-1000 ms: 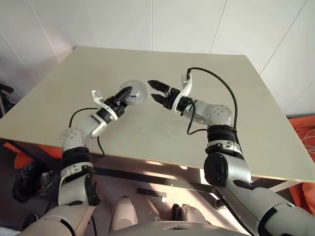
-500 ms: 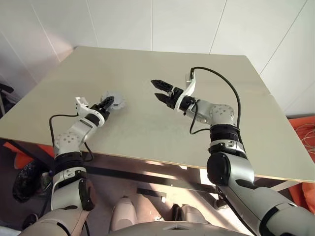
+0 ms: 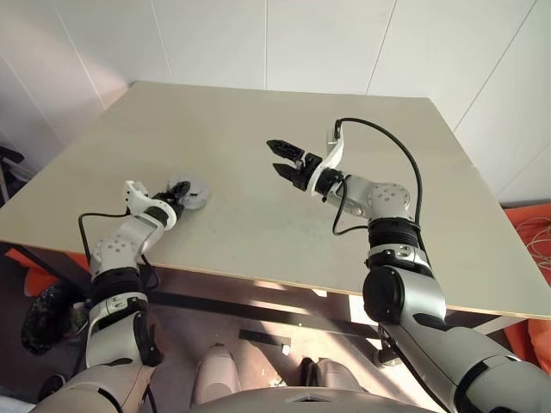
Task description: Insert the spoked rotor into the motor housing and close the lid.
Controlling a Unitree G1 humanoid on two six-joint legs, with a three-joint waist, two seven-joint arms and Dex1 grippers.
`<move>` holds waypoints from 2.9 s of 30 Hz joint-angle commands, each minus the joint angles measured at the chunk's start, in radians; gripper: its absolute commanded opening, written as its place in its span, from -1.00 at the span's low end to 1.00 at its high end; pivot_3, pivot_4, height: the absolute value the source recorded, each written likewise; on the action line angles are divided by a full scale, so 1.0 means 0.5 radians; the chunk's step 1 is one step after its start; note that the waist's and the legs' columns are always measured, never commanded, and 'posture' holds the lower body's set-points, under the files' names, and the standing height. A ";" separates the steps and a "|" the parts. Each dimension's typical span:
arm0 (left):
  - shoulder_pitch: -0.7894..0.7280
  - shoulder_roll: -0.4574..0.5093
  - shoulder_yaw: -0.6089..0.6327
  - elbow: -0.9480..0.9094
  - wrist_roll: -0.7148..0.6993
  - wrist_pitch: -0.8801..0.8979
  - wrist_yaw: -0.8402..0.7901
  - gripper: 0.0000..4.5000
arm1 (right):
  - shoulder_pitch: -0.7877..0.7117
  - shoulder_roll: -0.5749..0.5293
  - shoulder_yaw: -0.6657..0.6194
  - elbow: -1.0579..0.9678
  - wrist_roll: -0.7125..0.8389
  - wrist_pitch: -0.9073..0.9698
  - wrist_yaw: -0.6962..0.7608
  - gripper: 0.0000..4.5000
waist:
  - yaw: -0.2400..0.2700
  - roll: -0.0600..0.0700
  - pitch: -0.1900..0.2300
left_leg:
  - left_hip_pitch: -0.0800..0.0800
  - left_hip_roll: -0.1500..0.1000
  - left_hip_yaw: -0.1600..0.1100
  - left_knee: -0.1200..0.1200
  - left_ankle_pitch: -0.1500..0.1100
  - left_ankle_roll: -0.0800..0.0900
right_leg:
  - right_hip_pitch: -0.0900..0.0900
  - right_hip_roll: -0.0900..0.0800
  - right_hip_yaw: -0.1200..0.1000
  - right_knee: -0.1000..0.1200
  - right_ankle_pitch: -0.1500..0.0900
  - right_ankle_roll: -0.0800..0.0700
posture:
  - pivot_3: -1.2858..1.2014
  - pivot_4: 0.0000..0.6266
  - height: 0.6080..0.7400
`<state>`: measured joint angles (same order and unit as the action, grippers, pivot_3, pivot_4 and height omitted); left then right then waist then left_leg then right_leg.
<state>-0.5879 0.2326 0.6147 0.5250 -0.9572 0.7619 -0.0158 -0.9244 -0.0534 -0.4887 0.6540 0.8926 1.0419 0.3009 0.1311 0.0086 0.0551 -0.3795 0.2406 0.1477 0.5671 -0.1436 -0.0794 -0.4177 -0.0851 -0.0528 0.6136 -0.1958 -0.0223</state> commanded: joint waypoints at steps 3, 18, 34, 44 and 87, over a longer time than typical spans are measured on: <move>-0.054 0.031 0.001 -0.020 0.030 -0.006 0.003 -0.08 | -0.024 -0.004 -0.004 -0.032 0.009 -0.016 0.010 0.87 | -0.002 0.000 0.000 | 0.001 0.000 0.000 0.002 0.000 0.000 | 0.000 0.000 0.000 0.003 0.000 0.000 | 0.03 -1.00 1.00; -0.042 0.055 0.017 -0.017 0.094 0.016 0.011 0.99 | -0.044 -0.006 -0.009 -0.011 -0.002 -0.019 0.021 0.88 | -0.005 0.000 0.000 | 0.003 0.000 0.000 0.008 0.000 0.000 | 0.001 -0.002 0.001 0.010 0.000 0.000 | 0.03 -1.00 1.00; 0.013 0.070 -0.046 -0.249 -0.268 1.099 0.003 0.99 | -0.085 -0.012 -0.008 0.094 -0.043 -0.077 0.042 0.88 | 0.010 0.000 0.000 | 0.019 -0.003 0.000 0.007 -0.001 0.002 | 0.018 -0.005 0.001 0.009 -0.002 0.002 | 0.03 -1.00 1.00; 0.010 0.039 -0.023 -0.330 -0.302 1.172 -0.029 0.99 | -0.089 -0.027 -0.010 0.123 -0.047 -0.092 0.054 0.88 | -0.009 0.000 0.000 | 0.021 -0.001 0.000 0.007 -0.001 0.002 | 0.020 -0.003 0.000 0.009 -0.008 0.012 | 0.03 -1.00 1.00; 0.328 0.444 -1.194 -1.193 0.943 -0.353 -1.243 0.99 | 0.754 -0.804 1.092 -0.839 -0.997 -1.070 1.329 0.88 | -0.022 0.001 0.000 | 0.027 0.000 0.002 0.006 -0.007 0.012 | 0.028 -0.003 0.000 -0.005 -0.008 0.012 | 0.03 -1.00 1.00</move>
<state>-0.4167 0.4517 -0.0073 -0.0287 -0.4769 0.5898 -0.6326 -0.5307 -0.4598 0.0907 0.2612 0.3924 0.5410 0.9748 0.1203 0.0091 0.0553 -0.3661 0.2405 0.1489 0.5710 -0.1473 -0.0731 -0.4036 -0.0865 -0.0528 0.6114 -0.1997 -0.0166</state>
